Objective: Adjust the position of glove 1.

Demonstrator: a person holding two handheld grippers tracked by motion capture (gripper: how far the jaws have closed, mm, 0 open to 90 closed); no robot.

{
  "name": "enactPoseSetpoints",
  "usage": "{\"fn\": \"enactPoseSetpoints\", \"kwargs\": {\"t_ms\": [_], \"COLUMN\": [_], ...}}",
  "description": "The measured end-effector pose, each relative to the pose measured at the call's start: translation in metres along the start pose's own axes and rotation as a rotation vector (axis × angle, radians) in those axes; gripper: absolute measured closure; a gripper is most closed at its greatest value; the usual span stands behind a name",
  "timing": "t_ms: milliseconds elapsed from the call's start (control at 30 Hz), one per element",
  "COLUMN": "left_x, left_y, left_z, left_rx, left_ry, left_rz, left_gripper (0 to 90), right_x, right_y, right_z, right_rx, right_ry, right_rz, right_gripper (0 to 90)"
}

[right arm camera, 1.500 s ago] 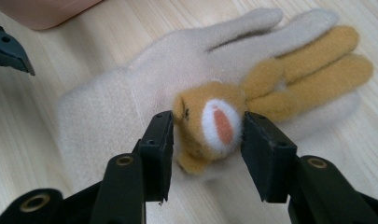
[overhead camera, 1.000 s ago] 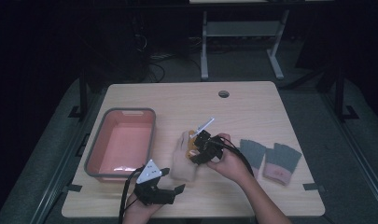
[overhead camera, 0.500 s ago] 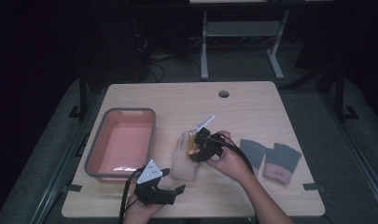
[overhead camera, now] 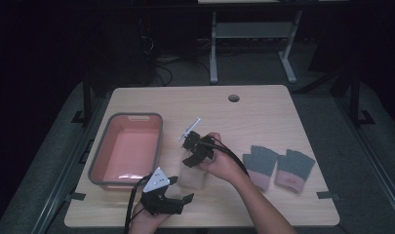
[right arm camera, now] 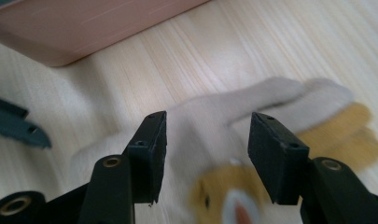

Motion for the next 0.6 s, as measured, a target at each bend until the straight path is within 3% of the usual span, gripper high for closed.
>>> {"fn": "enactPoseSetpoints", "kwargs": {"t_ms": [233, 600], "left_x": [0.0, 0.004], "left_y": [-0.001, 0.003], "left_z": [0.0, 0.0], "left_rx": [0.004, -0.005], "left_ry": [-0.001, 0.004], "left_rz": [-0.005, -0.013], "left_gripper": [17.5, 17.5], "right_x": [0.0, 0.013], "right_y": [0.019, 0.009], "right_z": [-0.003, -0.026], "right_rx": [-0.073, -0.05], "right_ry": [-0.062, -0.037], "right_rz": [-0.064, -0.026], "right_gripper": [46.5, 46.3]}}
Point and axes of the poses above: each handheld gripper's, and its own axes: y roughly forward along the jaws, z roughly out of its top, x roughly to its right, the point moved 4 cm from there along y, roughly forward along the jaws, and after that the axes turned 7 degrees about -x, right-handed, at the moved point
